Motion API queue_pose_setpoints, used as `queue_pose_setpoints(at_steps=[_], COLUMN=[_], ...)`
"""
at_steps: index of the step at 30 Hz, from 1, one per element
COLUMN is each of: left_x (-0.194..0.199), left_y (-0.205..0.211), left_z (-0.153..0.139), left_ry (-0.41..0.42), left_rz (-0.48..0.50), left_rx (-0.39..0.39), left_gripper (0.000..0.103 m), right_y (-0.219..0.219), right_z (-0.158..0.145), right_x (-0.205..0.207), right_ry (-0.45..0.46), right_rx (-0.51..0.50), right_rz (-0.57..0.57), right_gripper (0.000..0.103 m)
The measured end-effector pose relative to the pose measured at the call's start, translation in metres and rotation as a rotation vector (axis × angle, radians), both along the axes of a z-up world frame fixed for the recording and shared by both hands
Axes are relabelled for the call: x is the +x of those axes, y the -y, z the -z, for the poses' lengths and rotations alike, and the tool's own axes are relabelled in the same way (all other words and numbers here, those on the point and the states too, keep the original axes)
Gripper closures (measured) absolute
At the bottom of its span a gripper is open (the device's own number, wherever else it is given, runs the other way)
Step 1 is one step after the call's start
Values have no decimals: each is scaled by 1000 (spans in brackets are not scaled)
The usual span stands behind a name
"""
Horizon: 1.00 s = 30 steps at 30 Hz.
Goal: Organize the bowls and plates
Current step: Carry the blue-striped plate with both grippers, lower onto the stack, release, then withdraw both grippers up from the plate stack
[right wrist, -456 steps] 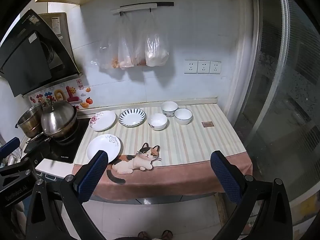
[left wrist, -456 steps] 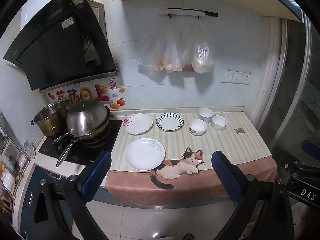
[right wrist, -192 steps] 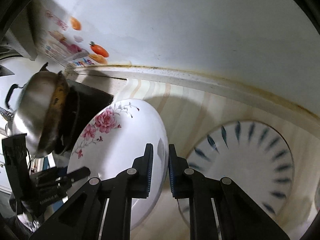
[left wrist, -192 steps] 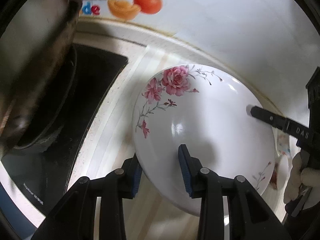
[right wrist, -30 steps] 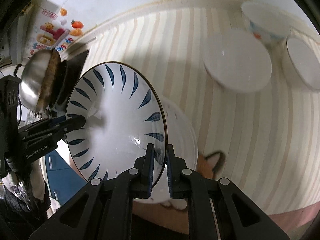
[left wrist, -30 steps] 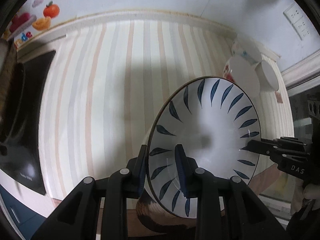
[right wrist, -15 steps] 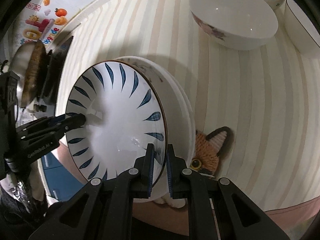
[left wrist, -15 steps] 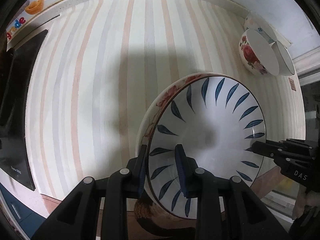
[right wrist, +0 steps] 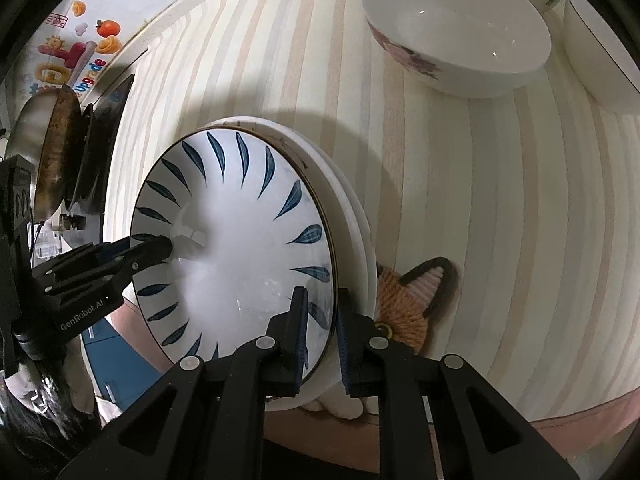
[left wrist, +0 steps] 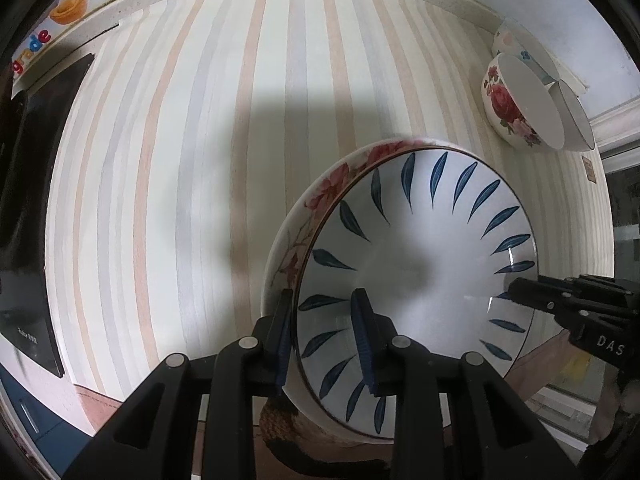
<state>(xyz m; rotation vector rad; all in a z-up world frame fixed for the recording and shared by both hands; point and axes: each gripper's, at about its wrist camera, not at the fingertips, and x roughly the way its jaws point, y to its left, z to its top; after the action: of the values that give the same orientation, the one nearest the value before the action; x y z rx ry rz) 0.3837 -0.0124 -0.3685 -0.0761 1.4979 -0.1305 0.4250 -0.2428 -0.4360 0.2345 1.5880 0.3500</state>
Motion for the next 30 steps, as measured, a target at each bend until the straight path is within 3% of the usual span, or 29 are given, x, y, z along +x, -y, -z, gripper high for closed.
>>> queue_pose_setpoints(at_steps=[12, 20, 22, 26, 30], left_x=[-8, -30, -39, -57, -81], left_y=[2, 13, 15, 12, 15], left_z=[-6, -60, -80, -114, -144], left_ry=[17, 128, 167, 219, 264], left_rz=[-72, -79, -80, -68, -48], left_rx=[36, 49, 42, 25, 2], left_gripper=[77, 77, 77, 77, 73], right_y=[6, 2, -3, -9, -15], right_z=[-17, -55, -73, -111, -149], right_x=[0, -11, -24, -49, -77], right_ry=[54, 124, 155, 219, 285], right_rx=[-7, -39, -54, -61, -74], right_rz=[-22, -18, -15, 17, 32], right_gripper=[86, 85, 81, 58, 49])
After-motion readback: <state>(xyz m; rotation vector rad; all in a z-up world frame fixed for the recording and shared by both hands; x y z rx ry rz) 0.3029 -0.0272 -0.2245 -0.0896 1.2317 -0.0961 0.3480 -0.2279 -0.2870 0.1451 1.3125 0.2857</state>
